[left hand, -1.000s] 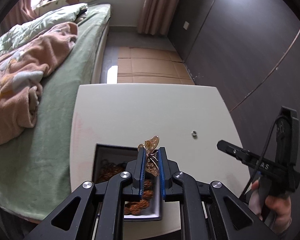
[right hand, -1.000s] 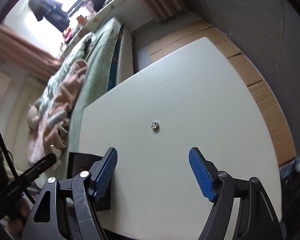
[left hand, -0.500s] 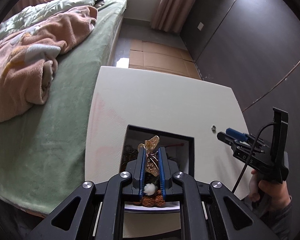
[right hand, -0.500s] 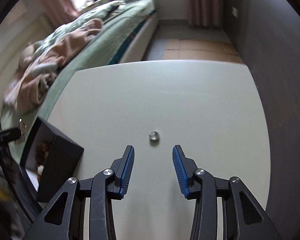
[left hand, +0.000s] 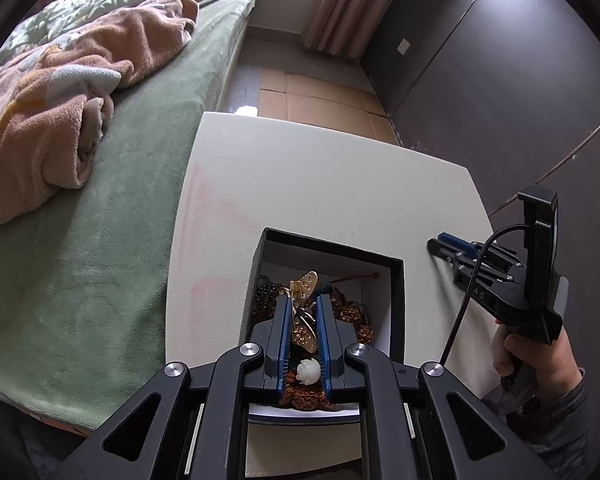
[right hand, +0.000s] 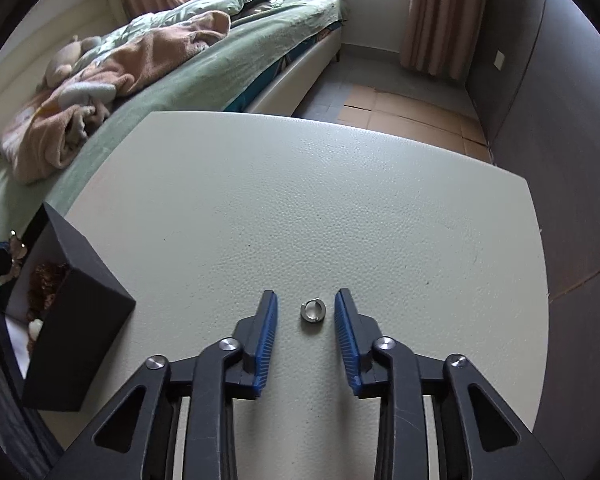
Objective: Organize jewelry
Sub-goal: 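Open the left tool in the box while the right tool carries the ring in and opens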
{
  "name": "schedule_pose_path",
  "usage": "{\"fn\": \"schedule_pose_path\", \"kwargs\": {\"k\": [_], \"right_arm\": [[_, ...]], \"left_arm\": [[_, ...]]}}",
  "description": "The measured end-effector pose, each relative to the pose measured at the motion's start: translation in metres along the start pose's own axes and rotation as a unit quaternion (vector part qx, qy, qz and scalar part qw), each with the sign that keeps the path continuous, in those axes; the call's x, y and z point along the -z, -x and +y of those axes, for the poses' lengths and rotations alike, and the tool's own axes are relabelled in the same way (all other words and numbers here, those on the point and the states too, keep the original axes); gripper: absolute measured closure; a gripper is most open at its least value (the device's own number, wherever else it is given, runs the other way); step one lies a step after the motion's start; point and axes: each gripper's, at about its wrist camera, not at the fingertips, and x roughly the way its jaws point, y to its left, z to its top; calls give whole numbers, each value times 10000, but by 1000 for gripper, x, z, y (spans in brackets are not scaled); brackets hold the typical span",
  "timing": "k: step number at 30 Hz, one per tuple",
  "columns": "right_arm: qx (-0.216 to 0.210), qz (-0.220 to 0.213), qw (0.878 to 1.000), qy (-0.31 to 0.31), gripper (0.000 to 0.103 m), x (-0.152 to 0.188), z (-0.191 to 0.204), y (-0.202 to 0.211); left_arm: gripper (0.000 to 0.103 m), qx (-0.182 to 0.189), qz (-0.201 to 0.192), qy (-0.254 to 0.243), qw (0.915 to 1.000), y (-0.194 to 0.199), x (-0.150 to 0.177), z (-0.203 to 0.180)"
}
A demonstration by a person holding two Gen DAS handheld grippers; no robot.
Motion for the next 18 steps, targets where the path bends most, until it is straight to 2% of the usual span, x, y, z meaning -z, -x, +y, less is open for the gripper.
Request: {"fn": "schedule_pose_path", "kwargs": {"k": [1,3,6,9,10,12,13,14,18], "right_arm": [[-22,4,10000,-21,88,1,-2,0],[-213,20,9997,-147,88,3,-7,3],[-269,8,9993,-272,89,8,-9,7],[-397,-165,9974,-575,89,17,-14,21],[-440,-229,9966,-656,89,20,-14,26],[-546,-393,9946,-796,89,26,-14,41],[-589,-466,9936,-848,89,29,-12,48],[-628,-519,9927,-894,89,30,-11,54],[-830,-745,9884,-1029,89,34,1,80]], "left_arm": [[90,13,10,5,10000,-1,-1,1],[90,75,32,-54,10000,-3,-1,-1],[90,134,111,-52,9998,-5,-2,-2],[89,328,205,60,9992,-6,-4,1],[85,355,228,60,9991,-6,-5,1],[67,400,188,59,9990,-2,-4,0],[51,423,137,78,9990,0,-4,1],[41,450,55,107,9989,4,-3,1],[38,487,-97,130,9987,18,0,3]]}}
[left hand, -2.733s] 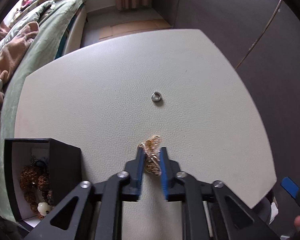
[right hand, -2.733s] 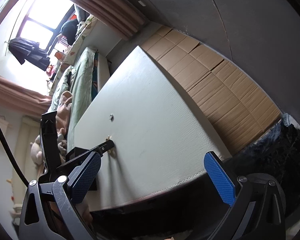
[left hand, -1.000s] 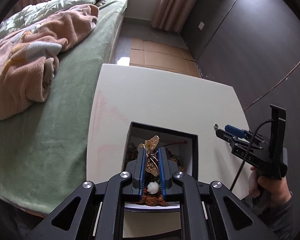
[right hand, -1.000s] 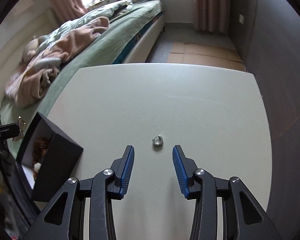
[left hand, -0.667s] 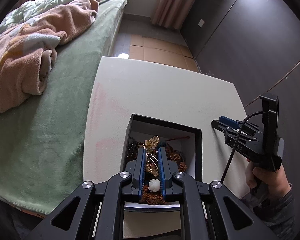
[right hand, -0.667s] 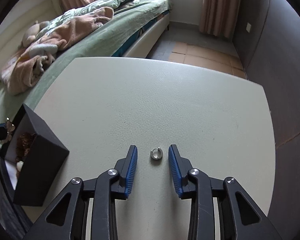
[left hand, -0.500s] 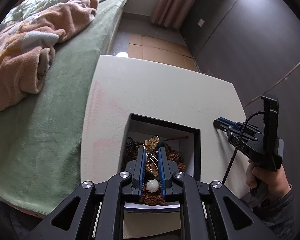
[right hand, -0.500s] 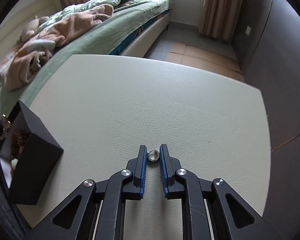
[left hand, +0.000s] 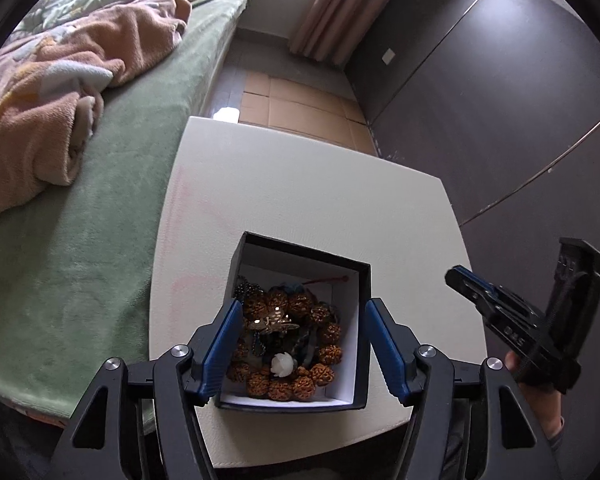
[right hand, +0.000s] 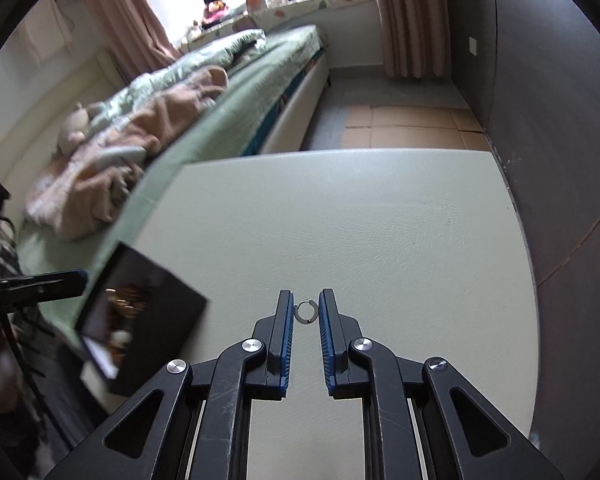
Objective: Organize jewelry
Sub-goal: 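Open the left tool in the box while the right tool carries the ring in and opens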
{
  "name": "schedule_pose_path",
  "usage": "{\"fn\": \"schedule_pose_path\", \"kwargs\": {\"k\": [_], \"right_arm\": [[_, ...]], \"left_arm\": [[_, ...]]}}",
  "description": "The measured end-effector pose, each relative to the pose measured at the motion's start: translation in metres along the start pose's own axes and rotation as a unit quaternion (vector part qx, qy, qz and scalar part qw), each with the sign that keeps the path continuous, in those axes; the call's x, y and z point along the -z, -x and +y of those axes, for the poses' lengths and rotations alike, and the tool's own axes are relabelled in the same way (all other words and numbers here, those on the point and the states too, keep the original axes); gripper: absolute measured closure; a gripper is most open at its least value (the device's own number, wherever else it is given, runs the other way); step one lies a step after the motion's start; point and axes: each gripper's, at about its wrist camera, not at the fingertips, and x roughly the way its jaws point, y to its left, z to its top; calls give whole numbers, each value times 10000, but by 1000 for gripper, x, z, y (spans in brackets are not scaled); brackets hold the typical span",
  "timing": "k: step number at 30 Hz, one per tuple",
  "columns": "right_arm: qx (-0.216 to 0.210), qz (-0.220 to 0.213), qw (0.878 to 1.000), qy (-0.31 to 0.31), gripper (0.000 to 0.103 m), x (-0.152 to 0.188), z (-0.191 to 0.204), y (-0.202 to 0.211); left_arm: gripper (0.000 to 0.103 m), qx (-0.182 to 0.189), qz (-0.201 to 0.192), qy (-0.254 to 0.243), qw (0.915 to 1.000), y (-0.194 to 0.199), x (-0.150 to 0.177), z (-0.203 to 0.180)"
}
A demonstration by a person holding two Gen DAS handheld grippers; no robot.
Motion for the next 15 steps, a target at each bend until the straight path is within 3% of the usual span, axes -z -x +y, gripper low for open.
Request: {"fn": "schedule_pose_path", "kwargs": {"k": [5,10,15], "right_arm": [[-389,-152,9991,20,89,-3,32,20],[-687,-42,9976,74,89,-8,65,18],[-747,72,9968,280,89,-11,99,7]], "left_arm": [[38,-15,-118,67,9999,15,6,8],[37,-4,-178,146,9997,28,14,18],[23,-48,-266,214,9994,44,19,31]]}}
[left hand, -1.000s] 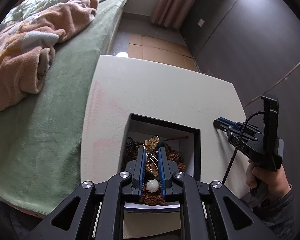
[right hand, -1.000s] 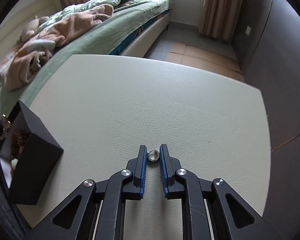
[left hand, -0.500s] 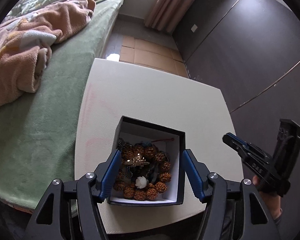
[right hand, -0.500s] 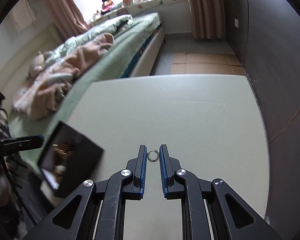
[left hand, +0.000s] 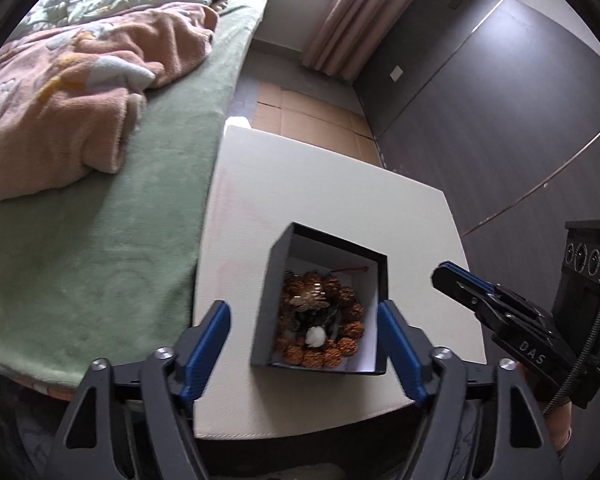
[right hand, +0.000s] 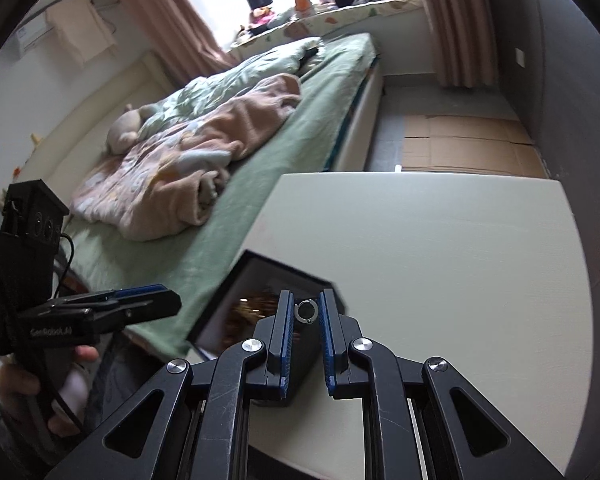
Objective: Organize jewelry
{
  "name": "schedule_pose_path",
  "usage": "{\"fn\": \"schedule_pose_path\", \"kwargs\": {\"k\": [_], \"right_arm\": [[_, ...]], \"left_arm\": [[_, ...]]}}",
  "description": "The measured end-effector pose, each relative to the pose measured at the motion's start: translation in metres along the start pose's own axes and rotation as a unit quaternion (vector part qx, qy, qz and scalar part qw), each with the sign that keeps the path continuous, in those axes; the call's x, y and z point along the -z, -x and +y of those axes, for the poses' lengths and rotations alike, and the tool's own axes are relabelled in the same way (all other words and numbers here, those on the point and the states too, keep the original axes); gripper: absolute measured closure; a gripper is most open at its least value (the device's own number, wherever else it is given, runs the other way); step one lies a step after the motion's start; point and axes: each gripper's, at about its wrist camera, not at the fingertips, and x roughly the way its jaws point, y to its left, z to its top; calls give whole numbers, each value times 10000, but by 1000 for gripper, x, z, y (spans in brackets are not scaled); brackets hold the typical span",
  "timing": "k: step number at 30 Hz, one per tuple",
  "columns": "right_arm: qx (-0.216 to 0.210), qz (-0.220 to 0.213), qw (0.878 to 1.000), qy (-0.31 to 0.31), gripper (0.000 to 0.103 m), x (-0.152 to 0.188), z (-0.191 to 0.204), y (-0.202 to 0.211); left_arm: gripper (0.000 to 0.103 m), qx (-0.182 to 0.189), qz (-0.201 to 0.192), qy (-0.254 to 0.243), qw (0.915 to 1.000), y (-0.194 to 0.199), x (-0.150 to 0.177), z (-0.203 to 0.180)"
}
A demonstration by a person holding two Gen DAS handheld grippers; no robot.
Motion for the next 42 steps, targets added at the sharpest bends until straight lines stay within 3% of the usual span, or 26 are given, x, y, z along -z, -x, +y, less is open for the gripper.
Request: {"fn": "schedule_pose_path", "kwargs": {"k": [4,9,11,12,15,19,24,28,36,38,42], "right_arm": [[263,115,9996,60,89,-4,11,-14],[573,296,9979,65,87,-7,20,-27],[788,445,9959,18,67,-8,21,-31],[868,422,9953,-9,52,-8,19,-28],[928,313,9951,-96,43,-6,18,-16],[1087,153,9939,-145,15,0,20,8],[1077,11,9937,-324,14,17,22,44],[1092,-49,9929,-465,0,31,25,69],[1081,-479,9885,-942,0,76,24,129],[1057,-584,9872,-1041,0,85,22,141],[1125,-846,9835,-1135,0,102,22,169]], "left_arm": [[12,-29,-113,99,9999,14,0,12],[10,-58,-266,201,9994,33,1,27],[10,-43,-309,228,9993,39,1,30],[10,-24,-328,235,9992,42,1,31],[10,13,-414,230,9989,49,4,33],[10,23,-559,131,9983,59,10,27],[10,1,-627,-148,9979,70,21,10],[9,-54,-736,-378,9966,79,31,-4],[8,20,-955,-1156,9887,100,58,-48],[2,44,-1003,-1246,9871,104,64,-57],[0,116,-1130,-1485,9824,116,77,-75]]}}
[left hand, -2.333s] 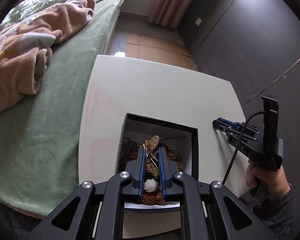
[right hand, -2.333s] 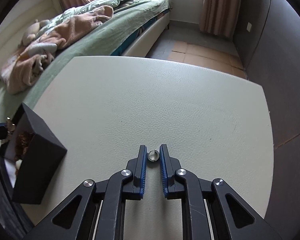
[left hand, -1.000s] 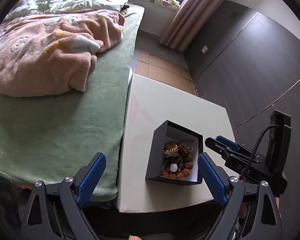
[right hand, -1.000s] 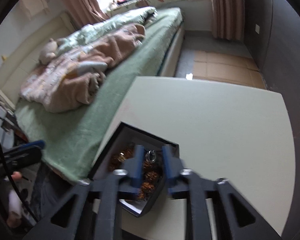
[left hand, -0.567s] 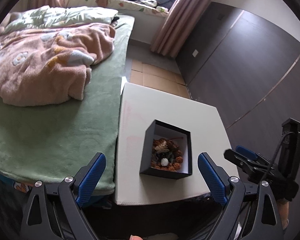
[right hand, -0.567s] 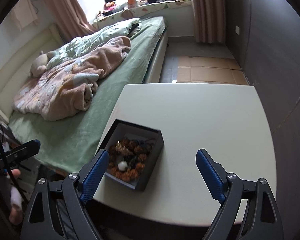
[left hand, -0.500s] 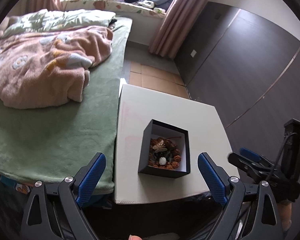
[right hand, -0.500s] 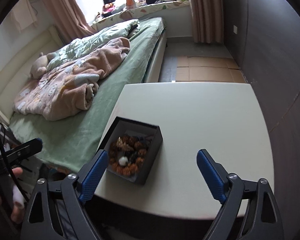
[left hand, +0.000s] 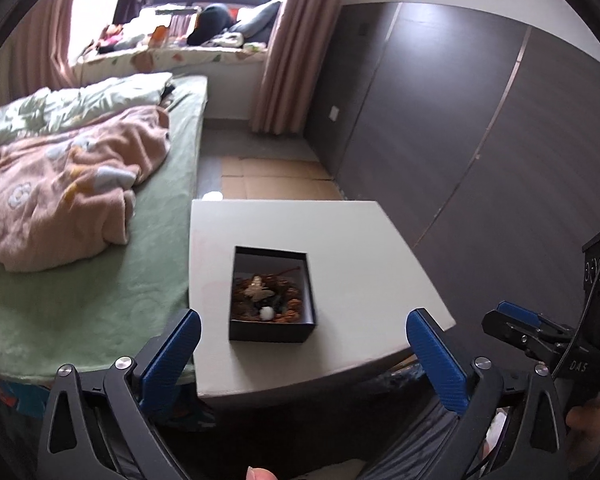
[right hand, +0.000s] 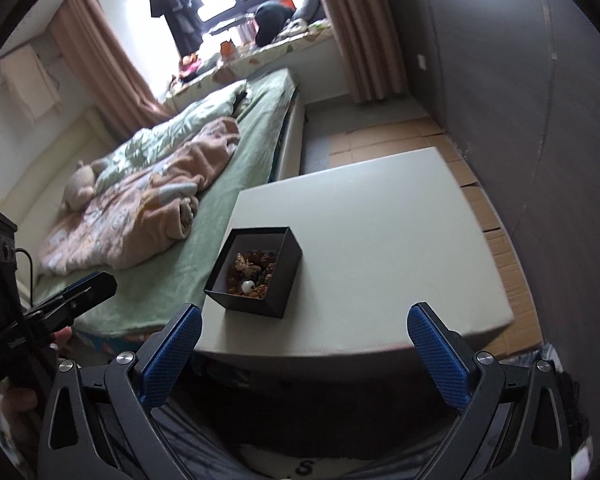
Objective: Organize jewelry
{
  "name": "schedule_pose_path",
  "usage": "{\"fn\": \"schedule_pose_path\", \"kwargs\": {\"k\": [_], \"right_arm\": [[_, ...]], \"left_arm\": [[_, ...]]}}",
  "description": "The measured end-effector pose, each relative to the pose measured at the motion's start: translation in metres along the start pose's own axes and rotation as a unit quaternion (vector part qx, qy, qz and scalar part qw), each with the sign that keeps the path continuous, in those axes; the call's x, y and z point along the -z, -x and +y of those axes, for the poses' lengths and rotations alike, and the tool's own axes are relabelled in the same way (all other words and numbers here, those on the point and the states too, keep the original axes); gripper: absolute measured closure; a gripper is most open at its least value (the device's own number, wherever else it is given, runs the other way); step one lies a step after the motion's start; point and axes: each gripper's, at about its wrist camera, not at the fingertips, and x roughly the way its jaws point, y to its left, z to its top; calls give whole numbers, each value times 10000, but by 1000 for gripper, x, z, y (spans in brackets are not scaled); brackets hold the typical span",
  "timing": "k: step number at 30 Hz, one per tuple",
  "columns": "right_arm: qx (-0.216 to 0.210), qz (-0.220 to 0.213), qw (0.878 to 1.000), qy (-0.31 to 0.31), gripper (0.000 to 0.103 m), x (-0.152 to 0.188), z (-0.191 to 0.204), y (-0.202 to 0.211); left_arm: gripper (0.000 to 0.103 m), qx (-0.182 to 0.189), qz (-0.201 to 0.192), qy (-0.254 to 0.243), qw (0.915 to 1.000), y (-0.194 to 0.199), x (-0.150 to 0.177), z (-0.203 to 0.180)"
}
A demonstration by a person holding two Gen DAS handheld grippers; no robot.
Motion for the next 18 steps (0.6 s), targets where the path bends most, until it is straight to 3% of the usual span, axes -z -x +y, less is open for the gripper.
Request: {"fn": "schedule_pose_path", "kwargs": {"k": [7,18], "right_arm": [[50,-184,9998,-73,0,9,-3,35],[-148,-133,9998,19,0,20,8,51]], "left_arm": [[0,-5,-262,-189,9995,29,6,-16],[0,2,-246,-422,9988,46,9,-24]]}}
